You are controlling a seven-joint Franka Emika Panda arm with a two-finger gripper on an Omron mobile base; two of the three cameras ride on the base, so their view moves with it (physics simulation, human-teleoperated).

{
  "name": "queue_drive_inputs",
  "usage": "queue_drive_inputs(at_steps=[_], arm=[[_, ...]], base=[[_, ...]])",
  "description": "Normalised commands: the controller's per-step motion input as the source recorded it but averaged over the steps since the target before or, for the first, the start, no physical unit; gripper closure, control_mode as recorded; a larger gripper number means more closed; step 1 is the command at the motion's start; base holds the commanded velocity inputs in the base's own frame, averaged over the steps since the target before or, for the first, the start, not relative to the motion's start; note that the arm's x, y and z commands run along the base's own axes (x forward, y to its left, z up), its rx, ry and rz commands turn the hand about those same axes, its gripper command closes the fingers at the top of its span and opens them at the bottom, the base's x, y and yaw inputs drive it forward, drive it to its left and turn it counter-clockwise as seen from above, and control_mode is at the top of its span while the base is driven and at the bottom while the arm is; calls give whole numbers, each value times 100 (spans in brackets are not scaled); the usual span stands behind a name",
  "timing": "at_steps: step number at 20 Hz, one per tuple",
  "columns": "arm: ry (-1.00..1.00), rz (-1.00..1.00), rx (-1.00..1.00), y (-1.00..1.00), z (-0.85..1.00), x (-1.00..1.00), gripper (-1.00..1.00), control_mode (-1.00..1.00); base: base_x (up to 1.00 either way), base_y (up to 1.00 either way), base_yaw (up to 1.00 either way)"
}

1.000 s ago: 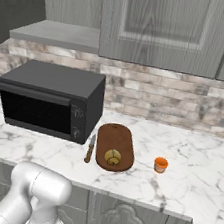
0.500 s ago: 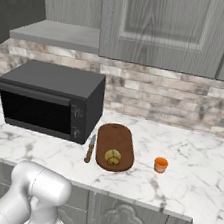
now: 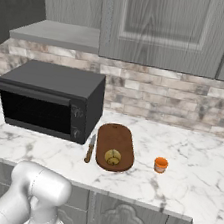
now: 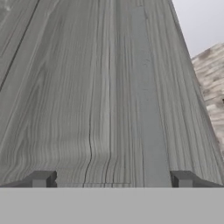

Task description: Pick the bread, place it on the cutting board, pick the jam, place it on the counter, and close the cabinet.

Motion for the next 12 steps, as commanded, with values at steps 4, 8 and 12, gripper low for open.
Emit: queue_drive_inputs(at_steps=[4,8,12], arm=[[0,0,1,-24,0,37,-100,-100],[0,0,1,-36,0,29,-100,-100],[0,0,0,-40,0,31,-100,-100]], base=[[0,0,0],[0,0,0],[0,0,0]])
